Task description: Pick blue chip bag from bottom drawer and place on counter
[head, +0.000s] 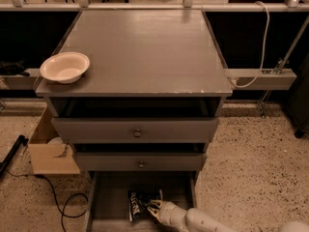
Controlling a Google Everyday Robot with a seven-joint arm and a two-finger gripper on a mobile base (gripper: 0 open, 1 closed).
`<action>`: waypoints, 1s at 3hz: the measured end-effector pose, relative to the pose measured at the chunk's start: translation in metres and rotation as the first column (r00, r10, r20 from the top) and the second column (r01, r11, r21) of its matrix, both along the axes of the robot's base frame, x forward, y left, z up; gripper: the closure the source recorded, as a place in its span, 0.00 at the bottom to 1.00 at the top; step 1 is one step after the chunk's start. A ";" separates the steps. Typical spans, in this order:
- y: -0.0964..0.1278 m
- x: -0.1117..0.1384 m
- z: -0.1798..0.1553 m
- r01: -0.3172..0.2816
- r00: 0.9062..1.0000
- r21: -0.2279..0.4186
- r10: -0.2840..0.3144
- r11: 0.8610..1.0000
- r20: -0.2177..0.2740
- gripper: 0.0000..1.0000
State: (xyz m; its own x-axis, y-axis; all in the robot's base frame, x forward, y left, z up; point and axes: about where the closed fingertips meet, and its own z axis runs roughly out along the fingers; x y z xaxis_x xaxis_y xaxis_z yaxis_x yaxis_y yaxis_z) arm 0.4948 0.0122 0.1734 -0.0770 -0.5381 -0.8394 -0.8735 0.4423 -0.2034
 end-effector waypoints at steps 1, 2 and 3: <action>-0.025 0.007 0.040 0.025 0.998 -0.001 -0.025 1.000 0.059 1.00; -0.044 0.008 0.062 0.047 0.995 -0.002 -0.047 0.999 0.089 1.00; -0.069 0.009 0.091 0.068 0.990 -0.027 -0.064 0.997 0.124 1.00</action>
Offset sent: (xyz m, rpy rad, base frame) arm 0.0105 -0.0707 0.0893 -0.0085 -0.1253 -0.0771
